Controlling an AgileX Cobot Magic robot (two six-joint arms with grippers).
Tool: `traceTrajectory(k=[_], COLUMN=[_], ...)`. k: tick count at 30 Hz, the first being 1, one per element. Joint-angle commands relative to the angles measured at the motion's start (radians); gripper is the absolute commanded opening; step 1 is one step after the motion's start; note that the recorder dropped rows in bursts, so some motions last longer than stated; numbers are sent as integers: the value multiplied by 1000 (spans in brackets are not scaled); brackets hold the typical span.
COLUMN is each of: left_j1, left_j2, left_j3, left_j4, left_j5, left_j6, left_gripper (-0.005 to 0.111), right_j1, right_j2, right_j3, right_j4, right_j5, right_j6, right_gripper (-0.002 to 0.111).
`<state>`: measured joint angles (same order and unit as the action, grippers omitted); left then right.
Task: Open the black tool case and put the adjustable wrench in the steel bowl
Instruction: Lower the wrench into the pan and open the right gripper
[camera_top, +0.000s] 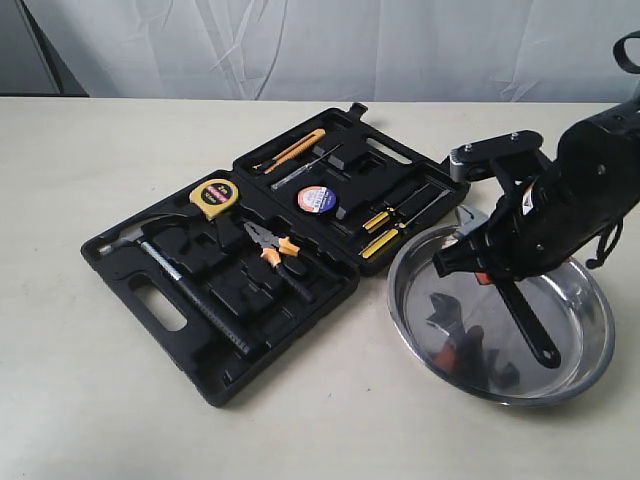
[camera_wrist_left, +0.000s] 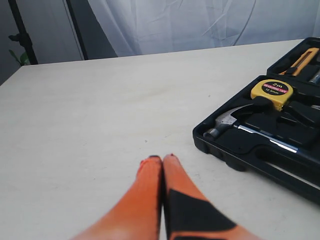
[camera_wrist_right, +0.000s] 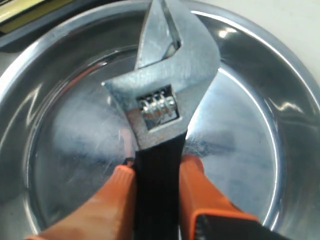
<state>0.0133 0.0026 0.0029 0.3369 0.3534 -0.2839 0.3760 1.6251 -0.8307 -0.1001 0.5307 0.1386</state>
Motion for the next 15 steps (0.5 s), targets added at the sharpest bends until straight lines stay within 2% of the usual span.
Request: traceTrajectory(k=[1, 3, 5, 7, 10, 12, 13, 15], left_j1=[4, 4, 4, 4, 4, 4, 4, 4], left_j2=[-3, -3, -3, -3, -3, -3, -3, -3], left_j3=[-3, -3, -3, -3, -3, -3, -3, -3], left_j4=[-3, -3, -3, -3, -3, -3, -3, -3], left_j5=[-10, -10, -10, -10, -10, -10, -10, -10], left_j6=[-1, -1, -1, -1, -1, -1, -1, -1], left_gripper=[0, 0, 0, 0, 0, 0, 0, 0], right_j1=[-7, -7, -7, -7, -7, -7, -7, -7], right_j2=[7, 7, 7, 7, 6, -9, -20, -66], right_j3=[-2, -2, -2, -2, -2, -2, -2, -2], right_j4=[0, -2, -2, -2, -7, -7, -7, -5], right_j5=[-13, -13, -13, -10, -8, -4, -2, 5], right_j6=[-7, -7, -7, -7, -7, -7, -4, -4], right_gripper=[9, 25, 48, 60, 57, 51, 46, 27])
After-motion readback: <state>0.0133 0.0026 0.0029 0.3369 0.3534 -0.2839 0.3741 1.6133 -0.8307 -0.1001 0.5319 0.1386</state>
